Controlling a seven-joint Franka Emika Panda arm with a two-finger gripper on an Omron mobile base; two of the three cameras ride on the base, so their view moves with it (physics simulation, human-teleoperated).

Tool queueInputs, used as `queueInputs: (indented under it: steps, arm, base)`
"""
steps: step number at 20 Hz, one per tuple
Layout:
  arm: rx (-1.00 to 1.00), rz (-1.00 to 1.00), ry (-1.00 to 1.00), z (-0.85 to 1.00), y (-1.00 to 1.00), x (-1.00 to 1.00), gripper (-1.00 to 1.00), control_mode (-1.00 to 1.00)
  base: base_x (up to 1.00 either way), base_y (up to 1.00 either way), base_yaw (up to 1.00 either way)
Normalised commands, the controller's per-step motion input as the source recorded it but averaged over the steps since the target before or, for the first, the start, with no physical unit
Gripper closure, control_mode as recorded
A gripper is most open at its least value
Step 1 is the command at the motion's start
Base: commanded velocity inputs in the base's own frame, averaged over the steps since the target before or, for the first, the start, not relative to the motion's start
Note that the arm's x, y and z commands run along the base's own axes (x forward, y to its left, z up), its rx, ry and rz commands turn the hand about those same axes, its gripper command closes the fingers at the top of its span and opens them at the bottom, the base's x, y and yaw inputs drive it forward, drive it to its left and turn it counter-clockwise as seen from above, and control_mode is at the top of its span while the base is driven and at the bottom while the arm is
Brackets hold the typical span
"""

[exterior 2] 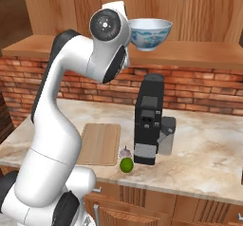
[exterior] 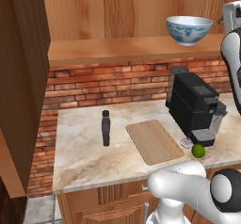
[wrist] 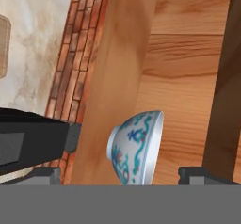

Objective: Open the cabinet. Place the bowl and condiment on the counter. Then place the lime and garlic on the cutting board.

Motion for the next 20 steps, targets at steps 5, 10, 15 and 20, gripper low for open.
queueInputs:
  steps: [5, 10, 15, 20]
  arm:
    - [-0.02, 0.0, 0.0, 0.0, -0.08, 0.28, -1.0, -1.0]
    - [-0.01, 0.0, 0.0, -0.02, -0.07, 0.29, -1.0, -1.0]
    - [0.0, 0.0, 0.0, -0.04, -0.05, 0.28, -1.0, -1.0]
    - [0.0, 0.0, 0.0, -0.03, -0.05, 0.25, -1.0, -1.0]
  base:
    - [0.0, 0.0, 0.0]
    - [0.0, 0.0, 0.0]
    - [0.0, 0.0, 0.0]
    - [0.0, 0.0, 0.0]
